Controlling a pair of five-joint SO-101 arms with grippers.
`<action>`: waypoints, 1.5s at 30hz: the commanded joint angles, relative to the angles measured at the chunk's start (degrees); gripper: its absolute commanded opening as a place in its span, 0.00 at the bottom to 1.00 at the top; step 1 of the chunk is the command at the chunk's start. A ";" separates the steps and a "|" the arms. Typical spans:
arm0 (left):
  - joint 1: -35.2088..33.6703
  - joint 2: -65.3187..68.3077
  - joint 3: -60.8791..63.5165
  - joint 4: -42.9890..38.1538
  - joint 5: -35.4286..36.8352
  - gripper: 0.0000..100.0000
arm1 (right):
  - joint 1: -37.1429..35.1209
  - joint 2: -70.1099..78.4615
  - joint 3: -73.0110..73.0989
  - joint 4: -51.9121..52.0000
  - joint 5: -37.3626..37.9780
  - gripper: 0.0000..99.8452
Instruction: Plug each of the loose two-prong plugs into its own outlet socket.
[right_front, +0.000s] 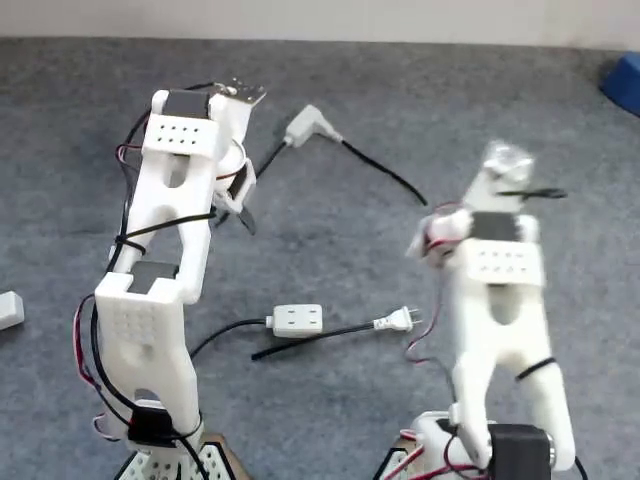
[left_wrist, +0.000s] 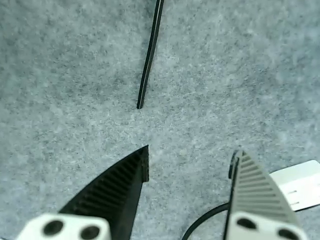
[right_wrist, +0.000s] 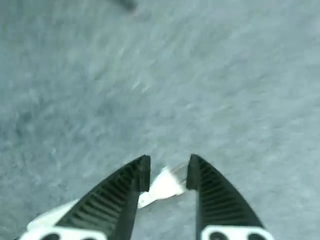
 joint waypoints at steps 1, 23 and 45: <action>-2.07 -3.74 -0.22 -0.35 -1.05 0.27 | -5.41 -1.98 3.30 -2.51 -7.03 0.15; -3.03 -3.47 0.04 -0.70 -1.14 0.27 | -12.62 -1.98 11.03 -2.42 -37.98 0.26; -2.59 -3.47 0.66 -1.58 -0.97 0.27 | -11.03 -1.71 19.65 -19.74 -49.93 0.26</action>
